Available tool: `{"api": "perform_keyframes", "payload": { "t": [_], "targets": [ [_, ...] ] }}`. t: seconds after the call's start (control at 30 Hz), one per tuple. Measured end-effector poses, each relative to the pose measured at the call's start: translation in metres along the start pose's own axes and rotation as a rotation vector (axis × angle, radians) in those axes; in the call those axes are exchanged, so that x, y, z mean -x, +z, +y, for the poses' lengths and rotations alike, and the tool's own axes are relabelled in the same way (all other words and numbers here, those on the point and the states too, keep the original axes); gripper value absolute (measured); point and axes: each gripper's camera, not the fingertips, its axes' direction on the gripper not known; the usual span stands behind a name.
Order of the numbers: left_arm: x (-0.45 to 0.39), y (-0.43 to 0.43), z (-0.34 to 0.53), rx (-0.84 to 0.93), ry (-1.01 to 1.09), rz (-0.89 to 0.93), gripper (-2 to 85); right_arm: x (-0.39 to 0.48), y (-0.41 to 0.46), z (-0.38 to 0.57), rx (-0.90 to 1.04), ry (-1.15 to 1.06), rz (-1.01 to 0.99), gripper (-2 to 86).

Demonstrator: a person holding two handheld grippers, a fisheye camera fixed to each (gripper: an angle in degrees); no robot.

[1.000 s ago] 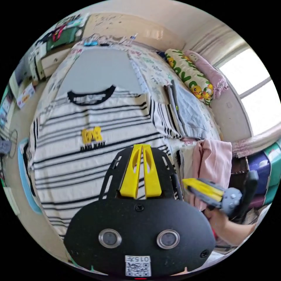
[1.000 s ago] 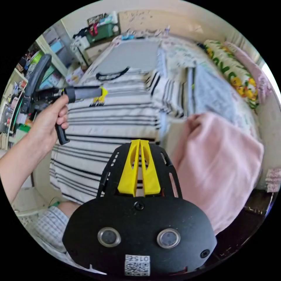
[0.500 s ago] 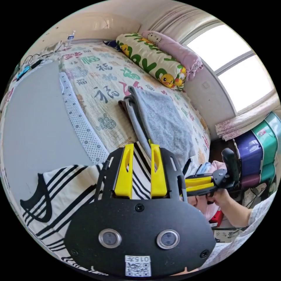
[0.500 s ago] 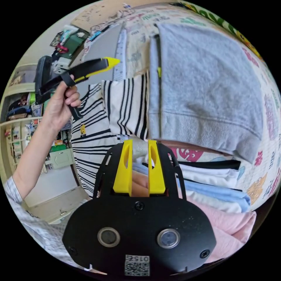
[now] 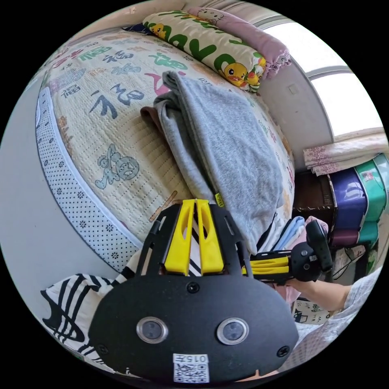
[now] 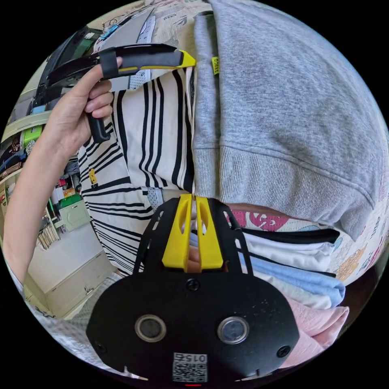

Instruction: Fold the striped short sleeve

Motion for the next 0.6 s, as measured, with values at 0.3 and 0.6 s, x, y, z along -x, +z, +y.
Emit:
{"api": "perform_keyframes", "payload": {
  "t": [0.3, 0.6],
  "targets": [
    [0.010, -0.143, 0.094, -0.321, 0.021, -0.049, -0.2, 0.078, -0.030, 0.041, -0.234, -0.276, 0.019, -0.4],
    [0.061, -0.157, 0.264, -0.158, -0.339, -0.145, 0.4, 0.196, 0.076, 0.029, 0.078, -0.516, 0.019, 2.5]
  ]
}}
